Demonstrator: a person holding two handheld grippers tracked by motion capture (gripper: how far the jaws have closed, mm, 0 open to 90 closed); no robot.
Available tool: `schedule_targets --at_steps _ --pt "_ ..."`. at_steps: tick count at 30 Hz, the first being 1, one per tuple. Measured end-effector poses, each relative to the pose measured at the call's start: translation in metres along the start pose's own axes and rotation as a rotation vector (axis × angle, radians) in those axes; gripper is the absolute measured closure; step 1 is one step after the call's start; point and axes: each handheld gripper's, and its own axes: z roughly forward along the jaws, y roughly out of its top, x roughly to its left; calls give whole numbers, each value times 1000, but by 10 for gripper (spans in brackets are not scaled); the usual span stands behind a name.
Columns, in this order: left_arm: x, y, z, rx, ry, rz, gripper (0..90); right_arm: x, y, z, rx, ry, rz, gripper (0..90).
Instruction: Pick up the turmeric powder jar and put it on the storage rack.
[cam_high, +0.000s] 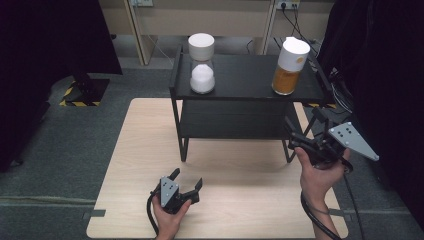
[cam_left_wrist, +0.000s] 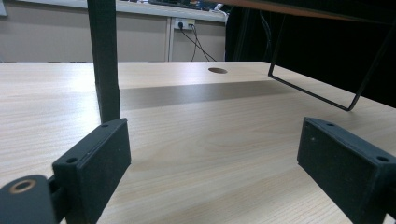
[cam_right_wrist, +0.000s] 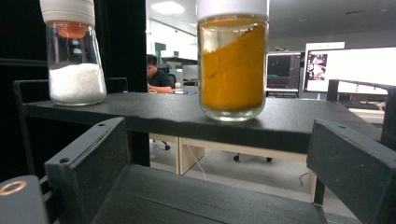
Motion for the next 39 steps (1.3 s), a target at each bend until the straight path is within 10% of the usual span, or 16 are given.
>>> schedule_targets --at_steps 39 --pt "0 0 0 1 -1 4 91 3 -55 -38 92 2 20 56"
